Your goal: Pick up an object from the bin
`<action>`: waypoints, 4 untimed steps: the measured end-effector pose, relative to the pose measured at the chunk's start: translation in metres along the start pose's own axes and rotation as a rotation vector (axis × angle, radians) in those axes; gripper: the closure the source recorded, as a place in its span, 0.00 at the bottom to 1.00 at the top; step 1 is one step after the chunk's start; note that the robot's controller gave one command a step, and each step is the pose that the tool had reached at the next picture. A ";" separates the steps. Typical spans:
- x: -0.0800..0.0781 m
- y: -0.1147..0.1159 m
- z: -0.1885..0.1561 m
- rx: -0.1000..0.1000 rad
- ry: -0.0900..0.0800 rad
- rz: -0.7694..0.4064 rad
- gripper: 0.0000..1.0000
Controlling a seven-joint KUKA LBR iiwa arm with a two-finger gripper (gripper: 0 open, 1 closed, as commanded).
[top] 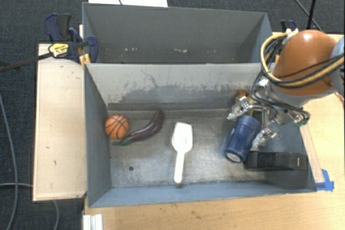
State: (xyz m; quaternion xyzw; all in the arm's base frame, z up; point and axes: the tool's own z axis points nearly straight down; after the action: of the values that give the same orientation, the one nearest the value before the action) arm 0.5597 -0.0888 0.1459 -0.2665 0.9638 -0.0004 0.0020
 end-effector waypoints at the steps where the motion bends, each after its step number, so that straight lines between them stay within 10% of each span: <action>1: -0.013 -0.003 0.046 0.002 0.000 -0.302 0.00; 2: -0.020 -0.014 0.069 -0.002 0.000 -0.456 1.00; 4: -0.020 -0.014 0.069 -0.002 0.000 -0.455 1.00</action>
Offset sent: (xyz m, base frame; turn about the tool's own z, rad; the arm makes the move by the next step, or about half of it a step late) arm 0.0204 -0.0032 -0.0759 -0.4577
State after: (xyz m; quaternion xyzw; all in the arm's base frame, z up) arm 0.5837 -0.0904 0.0773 -0.4772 0.8788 0.0001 0.0018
